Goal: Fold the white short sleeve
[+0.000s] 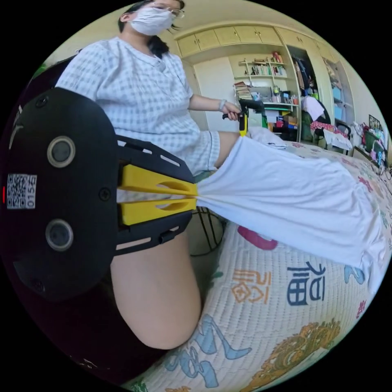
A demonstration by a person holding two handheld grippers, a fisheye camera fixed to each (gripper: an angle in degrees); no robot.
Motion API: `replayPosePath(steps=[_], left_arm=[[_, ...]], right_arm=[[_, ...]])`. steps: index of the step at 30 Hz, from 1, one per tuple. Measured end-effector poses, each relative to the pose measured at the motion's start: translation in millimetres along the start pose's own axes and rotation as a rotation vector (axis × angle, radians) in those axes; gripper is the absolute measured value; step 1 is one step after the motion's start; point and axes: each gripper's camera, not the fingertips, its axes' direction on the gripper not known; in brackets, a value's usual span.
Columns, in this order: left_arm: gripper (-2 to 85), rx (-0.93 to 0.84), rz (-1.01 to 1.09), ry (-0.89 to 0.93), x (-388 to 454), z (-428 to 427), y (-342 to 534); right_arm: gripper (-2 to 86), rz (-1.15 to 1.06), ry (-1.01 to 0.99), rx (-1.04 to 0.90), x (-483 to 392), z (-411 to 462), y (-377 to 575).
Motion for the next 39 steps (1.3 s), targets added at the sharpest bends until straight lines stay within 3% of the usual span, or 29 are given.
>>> replayPosePath(steps=[6,8,10,15,18,20,26,32,39], left_arm=[[-0.6,-0.017,-0.117,-0.022,-84.7,48.6,12.1],[-0.7,-0.083,-0.175,-0.117,-116.2,81.3,13.1],[-0.7,-0.101,-0.173,-0.139,-130.5,97.5,19.9],[-0.8,0.004,-0.159,-0.167,-154.3,98.5,37.2],[-0.7,0.091,-0.044,-0.141,-144.1,96.5,8.7],[-0.6,0.143,0.092,-0.163,-116.3,102.2,-43.5],[1.8,0.169,0.451,-0.249,-4.1,168.3,-224.7],[5.2,0.052,0.571,-0.312,62.6,296.6,-384.5],[6.2,-0.052,0.594,-0.426,59.9,437.7,-471.5]], right_arm=[[-0.2,0.104,0.082,-0.032,33.8,-10.9,9.9],[-0.5,0.114,0.169,-0.119,40.4,-8.8,11.6],[-0.5,0.097,0.132,-0.11,42.6,-18.8,19.1],[-0.4,0.08,0.02,0.168,49.0,-85.4,40.4],[-0.2,0.04,0.029,0.393,52.7,-131.6,34.3],[0.3,0.025,0.067,0.522,57.4,-159.8,12.8],[5.2,0.083,0.115,0.676,82.4,-198.1,-70.6],[5.8,0.196,0.185,0.793,101.3,-219.2,-113.7],[1.2,0.167,0.179,0.844,112.1,-224.6,-109.7]])
